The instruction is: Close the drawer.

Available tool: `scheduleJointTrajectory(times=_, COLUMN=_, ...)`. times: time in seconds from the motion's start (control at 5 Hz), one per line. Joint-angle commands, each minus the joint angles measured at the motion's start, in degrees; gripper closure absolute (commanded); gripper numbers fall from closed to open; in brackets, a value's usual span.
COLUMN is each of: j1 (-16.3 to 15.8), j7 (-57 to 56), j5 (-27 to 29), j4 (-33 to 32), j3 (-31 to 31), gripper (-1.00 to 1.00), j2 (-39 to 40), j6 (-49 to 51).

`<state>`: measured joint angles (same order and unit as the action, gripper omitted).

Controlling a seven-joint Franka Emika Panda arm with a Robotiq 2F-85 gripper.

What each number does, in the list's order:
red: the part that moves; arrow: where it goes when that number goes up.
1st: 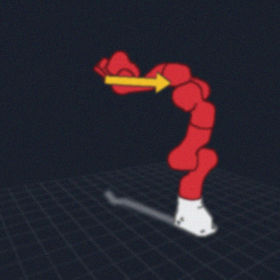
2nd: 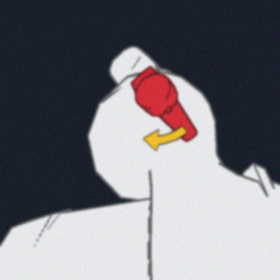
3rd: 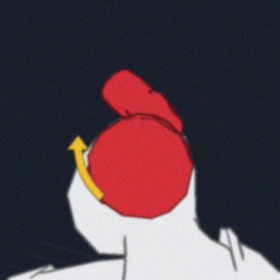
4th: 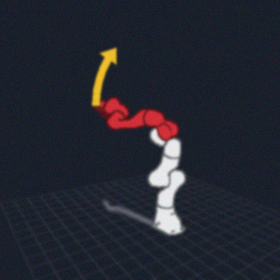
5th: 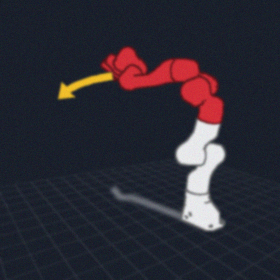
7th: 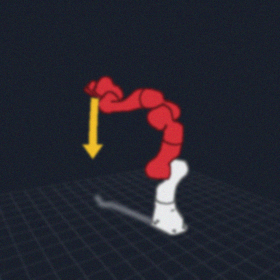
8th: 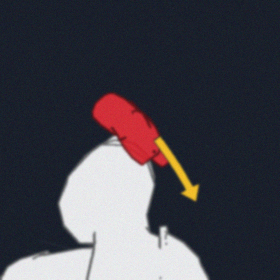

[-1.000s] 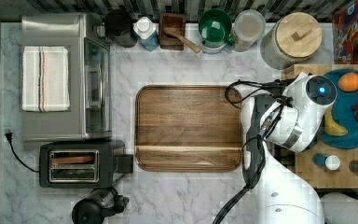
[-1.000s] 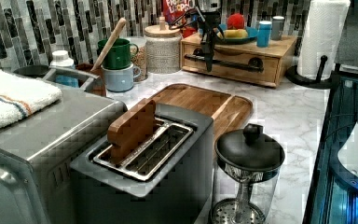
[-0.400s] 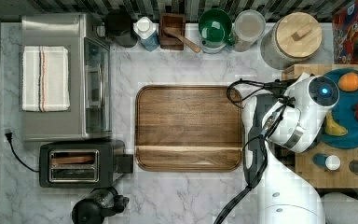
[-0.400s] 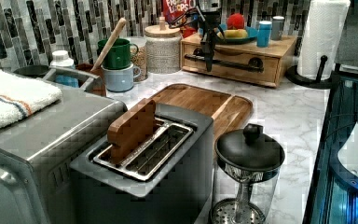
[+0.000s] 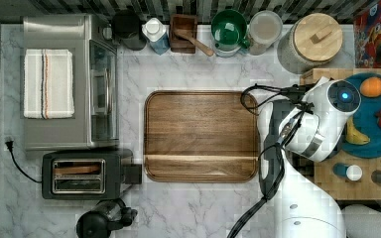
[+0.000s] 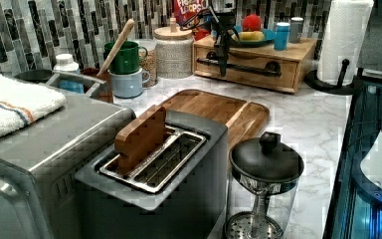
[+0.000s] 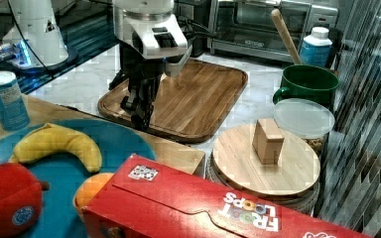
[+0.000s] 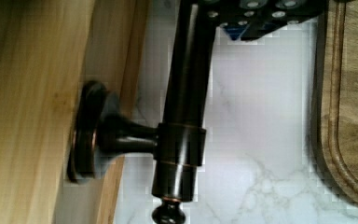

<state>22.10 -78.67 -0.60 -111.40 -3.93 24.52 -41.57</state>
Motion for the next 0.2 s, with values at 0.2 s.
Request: scheduleJointTrajectory(times=0.2, j1=6.34, j7=-3.89, j5=-1.83, j4=9.91, j3=-5.78, gripper=1.00, j2=1.08, j6=-4.81)
